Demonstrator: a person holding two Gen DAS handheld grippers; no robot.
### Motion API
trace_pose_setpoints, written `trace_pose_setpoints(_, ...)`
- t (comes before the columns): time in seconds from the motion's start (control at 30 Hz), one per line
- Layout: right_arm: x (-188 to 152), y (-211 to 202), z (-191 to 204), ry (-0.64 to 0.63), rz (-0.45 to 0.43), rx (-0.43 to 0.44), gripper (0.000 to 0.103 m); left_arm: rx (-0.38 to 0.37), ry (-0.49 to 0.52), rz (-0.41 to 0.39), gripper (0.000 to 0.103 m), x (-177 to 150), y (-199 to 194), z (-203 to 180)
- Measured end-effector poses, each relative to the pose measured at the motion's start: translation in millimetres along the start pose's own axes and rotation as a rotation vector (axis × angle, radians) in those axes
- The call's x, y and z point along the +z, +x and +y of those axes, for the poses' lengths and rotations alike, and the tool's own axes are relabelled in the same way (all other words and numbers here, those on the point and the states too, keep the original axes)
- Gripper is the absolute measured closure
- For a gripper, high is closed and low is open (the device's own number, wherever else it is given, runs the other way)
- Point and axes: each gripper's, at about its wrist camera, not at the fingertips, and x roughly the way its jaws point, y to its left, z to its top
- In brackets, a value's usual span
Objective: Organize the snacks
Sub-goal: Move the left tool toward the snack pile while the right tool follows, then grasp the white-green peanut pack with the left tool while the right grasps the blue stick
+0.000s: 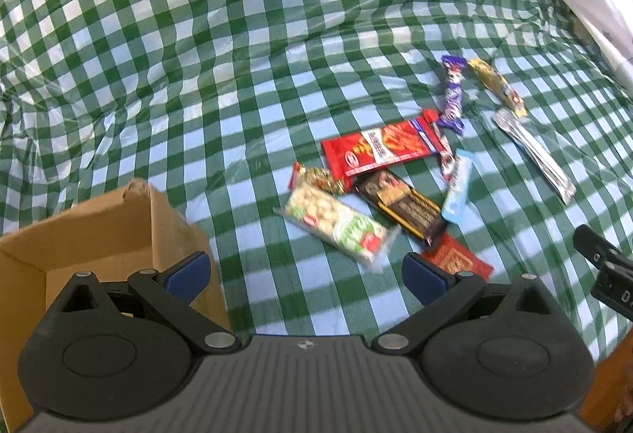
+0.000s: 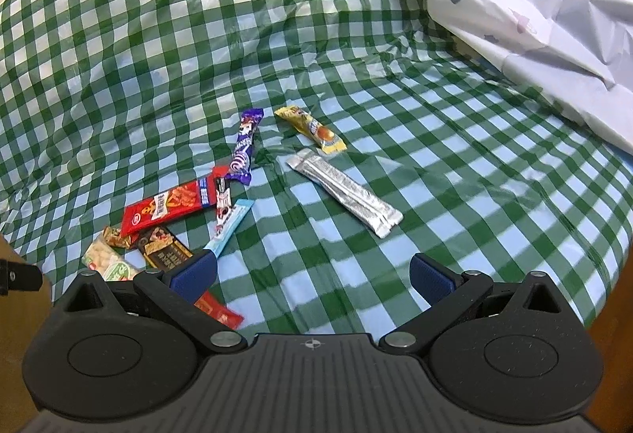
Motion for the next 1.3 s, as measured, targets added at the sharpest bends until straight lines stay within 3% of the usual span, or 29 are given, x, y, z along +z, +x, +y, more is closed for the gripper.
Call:
trace_pose_setpoints(0.23, 18.2, 37.7, 12.2, -0.098, -0.025, 0.041, 0.000, -0.019, -0.015, 0.018, 0.000, 36.3, 36.5, 9.9)
trace_pose_setpoints(0.53, 23.5, 110.8, 32.1, -0.049, 0.117, 0.110, 0.000, -0.023, -0.101, 0.170, 0.000, 47.5, 105.1, 14.3)
trace_pose_setpoints(0.77, 22.3, 147.1, 66.8, -0.107, 0.134, 0.120, 0.000, -0.087, -0.278, 0.304, 0.000, 45.7, 151.0, 15.8)
trace_pose_setpoints(0.93, 12.5, 171.2, 83.8, -0.184, 0.104, 0.057, 0.002, -0.109, -0.383, 0.424, 0.000, 38.0, 186.5, 20.1)
trace_pose_setpoints(0.97, 8.7, 173.6, 84.8, -0.219, 0.109, 0.047, 0.006, -0.111, -0.404, 0.425, 0.001, 33.5, 188.2, 22.9)
trace_pose_setpoints(1.03, -0.2, 170.1, 85.1, -0.284, 0.095, 0.043, 0.031, -0.101, -0.435, 0.366, 0.014, 27.8, 178.4, 28.7)
trace_pose_setpoints(1.07, -3.9, 164.1, 81.4, -0.297, 0.067, 0.070, 0.046, -0.083, -0.434, 0.338, 0.037, 26.1, 171.1, 30.5)
trace_pose_setpoints(1.1, -6.0, 159.3, 78.6, -0.316, 0.053, 0.070, 0.073, -0.083, -0.423, 0.315, 0.062, 24.7, 163.9, 32.3)
trace_pose_setpoints(1.13, -7.7, 155.5, 76.3, -0.327, 0.046, 0.055, 0.091, -0.106, -0.424, 0.307, 0.063, 22.6, 159.3, 35.6)
trace_pose_setpoints(1.2, -7.8, 148.1, 67.3, -0.291, 0.045, 0.075, 0.098, -0.191, -0.463, 0.310, 0.063, 17.6, 149.6, 45.4)
trace_pose_setpoints(1.3, -5.7, 130.5, 57.3, -0.239, 0.010, 0.096, 0.098, -0.272, -0.472, 0.257, 0.063, 11.6, 124.2, 54.4)
